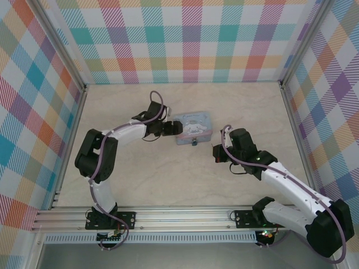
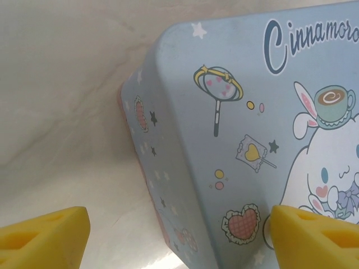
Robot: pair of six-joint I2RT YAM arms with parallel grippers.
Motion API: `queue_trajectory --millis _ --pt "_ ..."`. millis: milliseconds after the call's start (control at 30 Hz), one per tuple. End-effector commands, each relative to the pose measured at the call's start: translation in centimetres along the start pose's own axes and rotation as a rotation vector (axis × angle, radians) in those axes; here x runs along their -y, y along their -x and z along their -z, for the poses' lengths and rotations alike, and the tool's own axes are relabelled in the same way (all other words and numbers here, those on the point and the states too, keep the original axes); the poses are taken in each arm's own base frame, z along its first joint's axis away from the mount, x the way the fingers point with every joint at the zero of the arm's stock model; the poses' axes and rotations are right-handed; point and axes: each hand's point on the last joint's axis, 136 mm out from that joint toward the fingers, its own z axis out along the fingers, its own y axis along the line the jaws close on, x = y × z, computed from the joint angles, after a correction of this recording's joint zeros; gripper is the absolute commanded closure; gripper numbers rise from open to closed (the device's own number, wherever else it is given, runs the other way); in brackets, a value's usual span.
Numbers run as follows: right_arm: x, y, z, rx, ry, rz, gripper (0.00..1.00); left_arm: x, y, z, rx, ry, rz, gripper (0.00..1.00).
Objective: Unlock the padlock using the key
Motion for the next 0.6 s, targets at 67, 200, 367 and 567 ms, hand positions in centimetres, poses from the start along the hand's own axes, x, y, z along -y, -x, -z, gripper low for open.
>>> queue_trajectory --millis 67,200,367,567 --pt "-0.7 0.7 0.0 0.005 0.031 -0.009 0.98 -6.8 -4.5 1.8 -0.105 0.186 0.055 0.18" --pt "-0.8 0.6 -0.3 0.0 0.036 -0.011 0.98 -8.0 -5.2 2.9 -0.103 0.203 0.074 0.18" --pt "-1.1 0.8 -0.7 -0.007 0.052 -0.008 0.98 -8.6 -4.5 4.2 -0.068 0.196 0.091 0.16" --pt "-2.3 1.8 -2.0 -0.006 0.104 0.001 0.98 -6.5 -1.4 7.5 0.048 0.152 0.055 0.08"
